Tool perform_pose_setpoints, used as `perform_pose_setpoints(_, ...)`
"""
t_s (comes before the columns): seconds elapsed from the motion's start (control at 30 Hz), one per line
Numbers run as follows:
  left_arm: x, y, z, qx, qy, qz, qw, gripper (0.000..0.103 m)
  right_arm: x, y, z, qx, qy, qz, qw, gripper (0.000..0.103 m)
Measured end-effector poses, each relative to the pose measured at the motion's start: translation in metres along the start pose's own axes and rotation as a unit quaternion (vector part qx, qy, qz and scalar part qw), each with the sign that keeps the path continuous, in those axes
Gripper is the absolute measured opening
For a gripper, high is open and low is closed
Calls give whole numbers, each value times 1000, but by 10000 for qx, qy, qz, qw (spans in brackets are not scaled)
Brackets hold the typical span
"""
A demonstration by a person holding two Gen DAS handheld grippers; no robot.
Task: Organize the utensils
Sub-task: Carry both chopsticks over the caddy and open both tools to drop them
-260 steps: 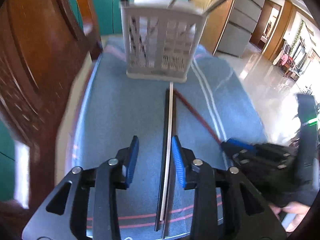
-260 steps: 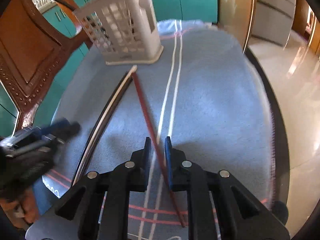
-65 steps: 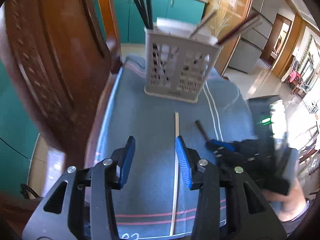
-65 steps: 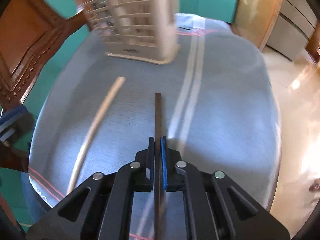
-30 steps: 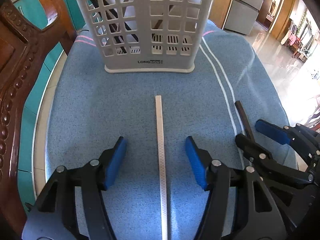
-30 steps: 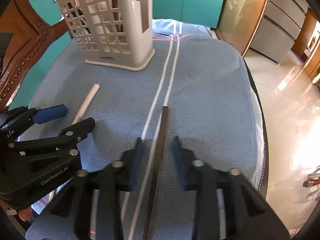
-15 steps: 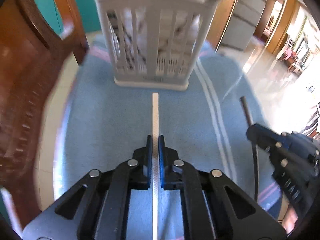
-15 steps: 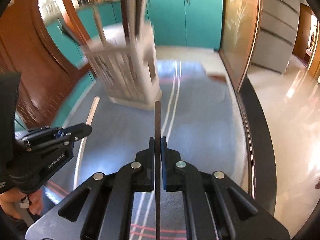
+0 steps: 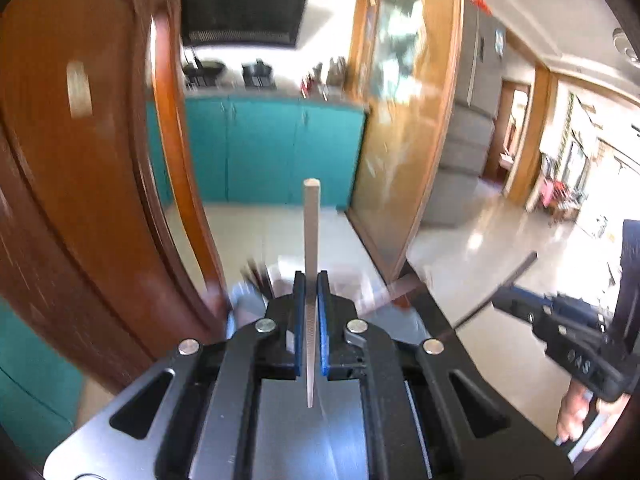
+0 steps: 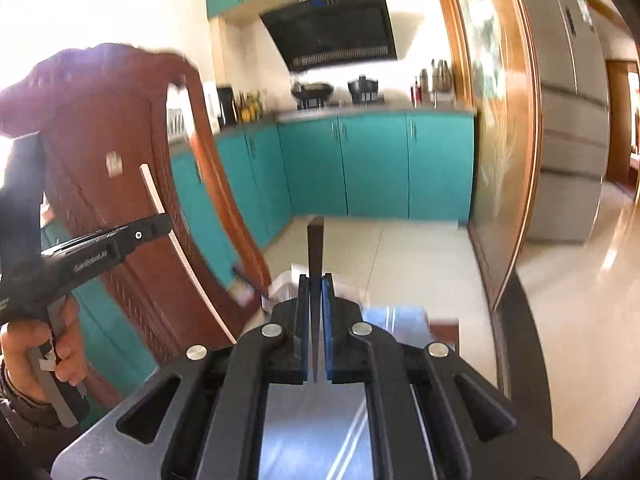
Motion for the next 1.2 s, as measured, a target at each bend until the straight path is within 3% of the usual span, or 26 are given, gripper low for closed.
perform_pose_setpoints(0.17, -10, 60, -11, 405, 346, 240, 9983, 7, 0, 44, -19, 419, -360, 24, 9985, 6)
perform_pose_setpoints(0.3, -8, 71, -37, 554, 425, 485, 9964, 7, 8, 55, -35, 747, -609, -4, 9953, 6)
perform_pose_setpoints(0.43, -4, 59, -72, 663, 598, 470, 9949, 7, 17, 31, -69, 585, -650, -40, 9962, 6)
perform_pose_setpoints(0.67, -21, 1, -135, -27, 645, 600, 9961, 7, 27, -27, -106, 39, -484, -290, 9984, 6)
perform_pose_setpoints(0.97, -18, -18, -140, -13, 694, 319, 9971, 7, 22, -27, -97, 62, -533, -254, 9982, 8)
perform_pose_setpoints(1.03, -14, -19, -138, 6, 725, 216, 9971, 7, 22, -22, -92, 118, -504, -287, 9982, 15)
perform_pose_setpoints(1.13, -10, -19, -129, 73, 713, 164, 9973, 14, 19, -16, -68, 355, -490, -259, 9978, 22)
perform_pose_setpoints(1.2, -9, -18, -118, 137, 710, 153, 9973, 25, 14, -14, -48, 520, -480, -204, 9973, 31)
Point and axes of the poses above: each gripper's, at about its wrist camera, not at the fingertips, and z roughly against the way its jaws point, x to its right, y to its top, the point moved 9 cm from there along -z, roughly the way its jaws point, and after that the axes turned 1 degree about z, right-handed, at the moved point
